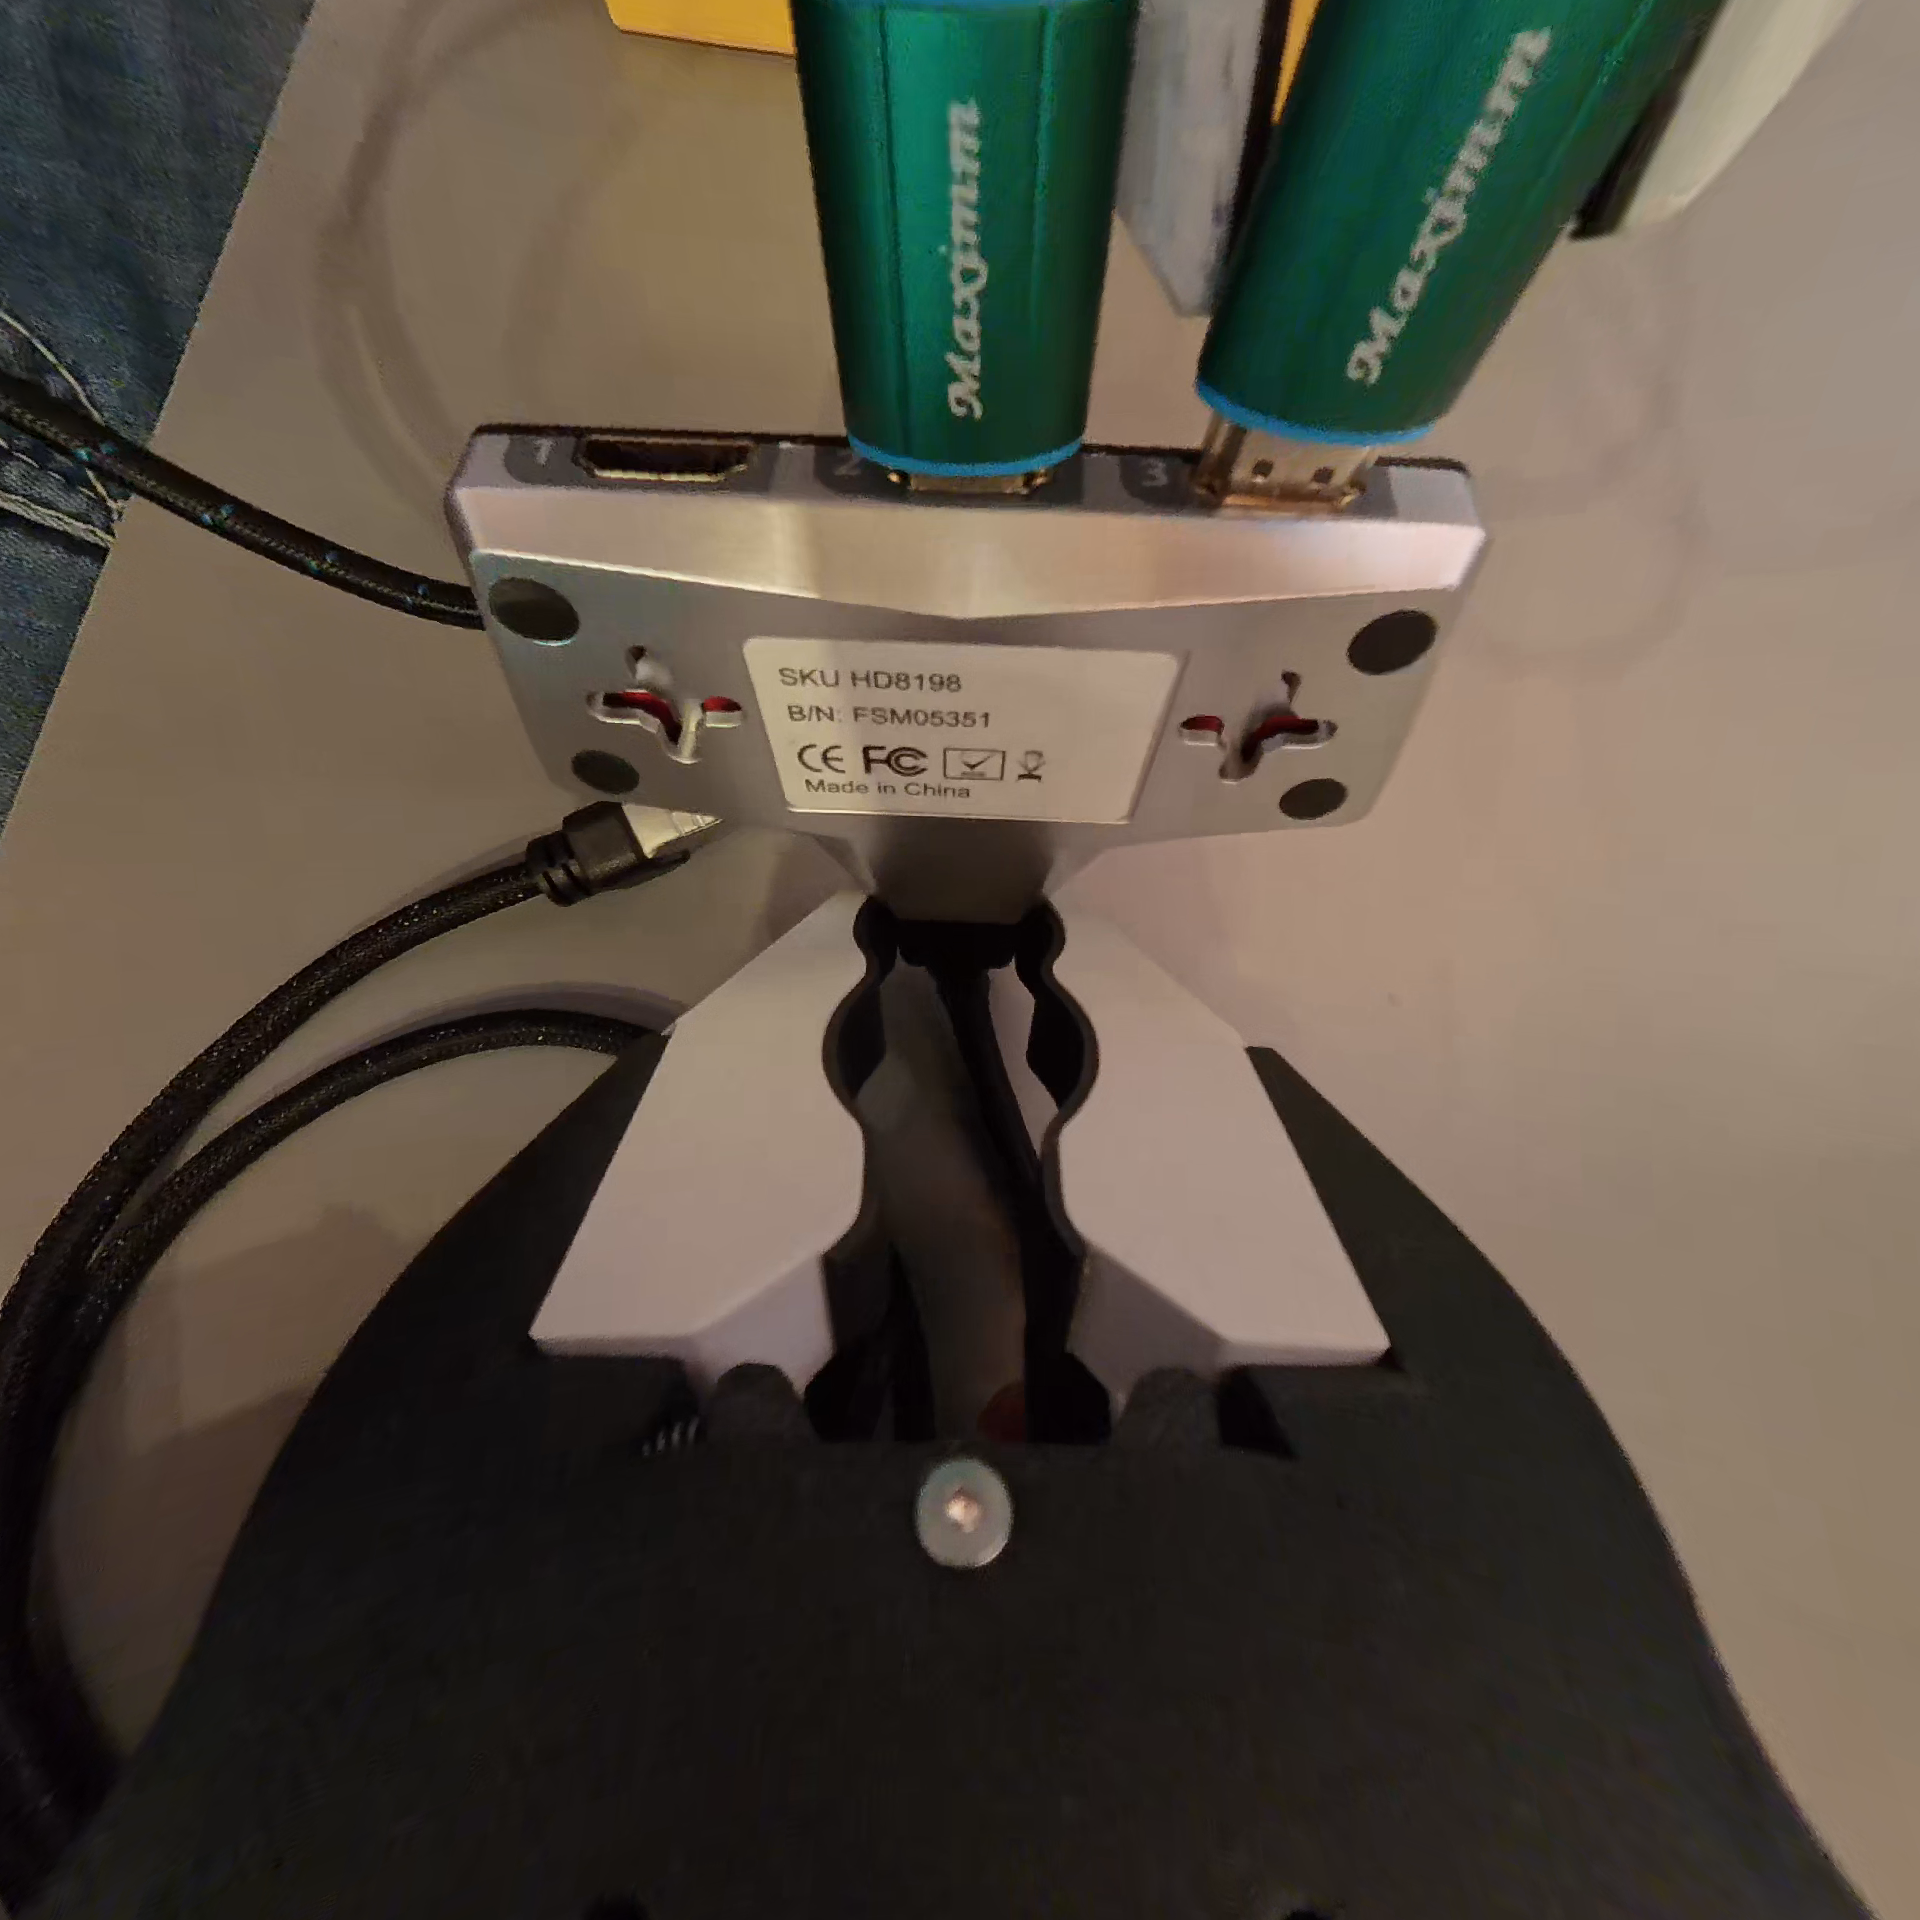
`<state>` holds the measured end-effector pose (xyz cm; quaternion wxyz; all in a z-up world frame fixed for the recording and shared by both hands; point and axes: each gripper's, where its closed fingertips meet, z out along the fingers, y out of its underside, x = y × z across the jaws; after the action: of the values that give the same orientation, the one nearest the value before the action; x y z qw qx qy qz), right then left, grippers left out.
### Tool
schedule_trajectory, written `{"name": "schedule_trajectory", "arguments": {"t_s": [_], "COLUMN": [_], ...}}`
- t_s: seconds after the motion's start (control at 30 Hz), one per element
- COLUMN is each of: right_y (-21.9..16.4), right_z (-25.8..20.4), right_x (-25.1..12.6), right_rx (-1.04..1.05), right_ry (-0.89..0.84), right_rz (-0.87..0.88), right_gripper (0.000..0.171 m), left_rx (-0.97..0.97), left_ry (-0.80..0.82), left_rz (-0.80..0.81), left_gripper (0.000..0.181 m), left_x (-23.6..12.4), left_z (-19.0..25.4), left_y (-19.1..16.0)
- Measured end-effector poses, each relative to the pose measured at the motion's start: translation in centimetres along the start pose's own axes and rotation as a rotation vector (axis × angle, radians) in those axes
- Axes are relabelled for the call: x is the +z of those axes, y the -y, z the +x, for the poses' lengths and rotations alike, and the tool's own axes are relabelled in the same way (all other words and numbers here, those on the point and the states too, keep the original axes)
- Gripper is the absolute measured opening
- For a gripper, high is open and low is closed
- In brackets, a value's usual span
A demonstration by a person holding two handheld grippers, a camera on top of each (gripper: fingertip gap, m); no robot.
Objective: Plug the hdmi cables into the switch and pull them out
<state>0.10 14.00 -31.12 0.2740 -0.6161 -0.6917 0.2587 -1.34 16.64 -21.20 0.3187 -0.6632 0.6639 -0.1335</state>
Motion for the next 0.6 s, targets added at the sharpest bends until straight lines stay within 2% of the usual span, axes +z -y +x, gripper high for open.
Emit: {"name": "schedule_trajectory", "arguments": {"t_s": [0.13,0.3,0.6], "right_y": [0.0,0.0,0.1], "right_z": [-0.1,-0.2,-0.3], "right_x": [0.0,0.1,0.1], "right_rx": [0.001,0.0,0.001], "right_ry": [0.006,0.012,0.021], "right_rz": [0.003,0.004,0.014], "right_gripper": [0.021,0.02,0.021], "left_rx": [-0.007,-0.004,-0.035], "left_ry": [0.021,0.012,-0.031], "left_rz": [0.022,0.127,0.238], "left_gripper": [0.027,0.028,0.02], "left_x": [-0.4,-1.6,-1.8], "left_z": [-0.2,-0.3,0.2], "left_y": [-0.3,0.3,1.6]}}
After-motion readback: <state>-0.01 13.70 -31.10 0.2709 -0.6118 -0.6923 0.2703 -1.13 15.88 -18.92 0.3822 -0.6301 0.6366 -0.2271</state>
